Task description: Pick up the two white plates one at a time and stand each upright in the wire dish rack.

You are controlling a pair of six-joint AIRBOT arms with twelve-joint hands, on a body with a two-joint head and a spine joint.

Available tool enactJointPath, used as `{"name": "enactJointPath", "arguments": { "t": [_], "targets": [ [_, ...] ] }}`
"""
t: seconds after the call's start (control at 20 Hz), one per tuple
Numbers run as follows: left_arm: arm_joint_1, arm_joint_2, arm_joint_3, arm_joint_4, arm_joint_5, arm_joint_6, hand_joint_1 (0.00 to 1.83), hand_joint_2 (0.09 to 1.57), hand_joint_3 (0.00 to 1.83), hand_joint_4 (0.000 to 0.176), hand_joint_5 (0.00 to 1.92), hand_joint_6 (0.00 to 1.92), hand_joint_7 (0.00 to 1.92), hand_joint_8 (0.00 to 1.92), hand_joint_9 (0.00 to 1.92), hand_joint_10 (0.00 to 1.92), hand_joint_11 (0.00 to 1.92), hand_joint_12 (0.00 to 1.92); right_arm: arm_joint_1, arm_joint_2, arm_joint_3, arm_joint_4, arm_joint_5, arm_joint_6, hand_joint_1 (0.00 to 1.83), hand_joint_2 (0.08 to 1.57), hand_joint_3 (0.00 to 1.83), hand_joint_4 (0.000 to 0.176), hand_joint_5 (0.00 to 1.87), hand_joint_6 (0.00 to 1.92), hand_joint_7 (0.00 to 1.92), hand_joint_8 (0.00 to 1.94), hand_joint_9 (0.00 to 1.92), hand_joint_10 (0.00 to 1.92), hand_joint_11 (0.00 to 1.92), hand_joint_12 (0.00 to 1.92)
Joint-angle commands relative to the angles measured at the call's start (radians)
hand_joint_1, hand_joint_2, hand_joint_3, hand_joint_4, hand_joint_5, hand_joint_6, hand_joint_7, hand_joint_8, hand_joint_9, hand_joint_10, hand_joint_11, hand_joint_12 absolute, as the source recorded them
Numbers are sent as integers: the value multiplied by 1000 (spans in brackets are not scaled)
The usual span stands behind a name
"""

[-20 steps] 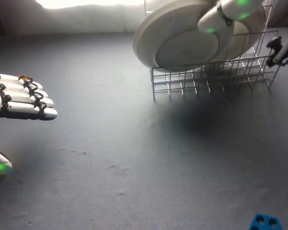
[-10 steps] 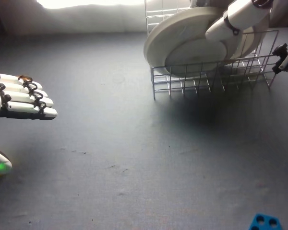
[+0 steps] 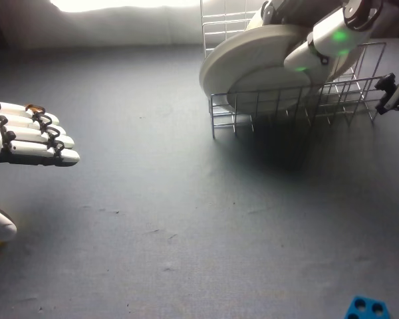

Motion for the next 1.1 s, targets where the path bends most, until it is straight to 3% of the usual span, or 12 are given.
{"name": "enactJointPath", "arguments": {
  "t": [0.0, 0.1, 0.2, 0.25, 0.5, 0.55, 0.6, 0.85, 0.9, 0.95, 1.05],
  "targets": [
    [-13, 13, -2, -49, -19, -4, 0, 1088, 3, 0, 0, 0, 0, 0, 0, 0, 0, 0, 5, 3, 3, 11, 136, -10, 1409, 1069, 1, 0, 1006, 941, 1077, 724, 1026, 975, 927, 1159],
    [-13, 13, -4, -49, -19, -4, 0, 1087, 2, 0, 0, 0, 0, 0, 0, 0, 0, 0, -6, 0, 3, 11, 142, -24, 1388, 1069, 0, 0, 1027, 908, 1090, 723, 1011, 1024, 950, 1043],
    [-13, 15, -7, -49, -19, -4, 0, 1084, 0, 0, 0, 0, 0, 0, 0, 0, 0, 0, -14, -2, 2, 10, 146, -38, 1385, 1076, 1, 0, 1023, 916, 1067, 762, 980, 1070, 910, 1088],
    [-13, 15, -7, -49, -19, -4, 0, 1086, 1, 0, 0, 0, 0, 0, 0, 0, 0, 0, -17, -2, 1, 10, 148, -46, 1470, 1081, 7, 0, 979, 937, 1031, 788, 957, 998, 875, 1409],
    [-13, 15, -8, -49, -19, -4, 0, 1095, 4, 0, 0, 0, 0, 0, 0, 0, 0, 0, -20, -1, -9, -9, 174, -70, 1487, 1122, 1, 0, 854, 1102, 973, 875, 887, 1095, 768, 1586],
    [-13, 16, -9, -49, -19, -4, 0, 1091, 2, 0, 0, 0, 0, 0, 0, 0, 0, 0, -19, -1, -11, -10, 178, -70, 1393, 1131, 1, 0, 854, 1157, 972, 912, 874, 1208, 678, 1313],
    [-13, 16, -10, -49, -19, -4, 0, 1094, 4, 0, 0, 0, 0, 0, 0, 0, 0, 0, -18, 0, -13, -13, 181, -70, 1371, 1141, 1, 0, 831, 1202, 956, 948, 859, 1250, 657, 1203],
    [-13, 17, -11, -49, -19, -4, 0, 1086, 0, 0, 0, 0, 0, 0, 0, 0, 0, 0, -15, 4, -21, -43, 203, -70, 1362, 1153, 0, 0, 809, 1232, 934, 974, 837, 1305, 596, 1201],
    [-13, 17, -11, -49, -19, -4, 0, 1089, 1, 0, 0, 0, 0, 0, 0, 0, 0, 0, -12, 6, -22, -48, 206, -70, 1237, 1155, 0, 0, 832, 1228, 956, 997, 815, 790, 582, 1189],
    [-13, 17, -11, -49, -19, -4, 0, 1094, 3, 0, 0, 0, 0, 0, 0, 0, 0, 0, -9, 8, -25, -59, 212, -70, 1218, 1146, 0, 0, 849, 1203, 988, 960, 886, 515, 598, 1161],
    [-13, 17, -11, -49, -19, -4, 0, 1090, 1, 0, 0, 0, 0, 0, 0, 0, 0, 0, -8, 13, -33, -85, 239, -70, 1214, 1138, 1, 5, 862, 1183, 1000, 946, 971, 252, 601, 1128]
  ]
}}
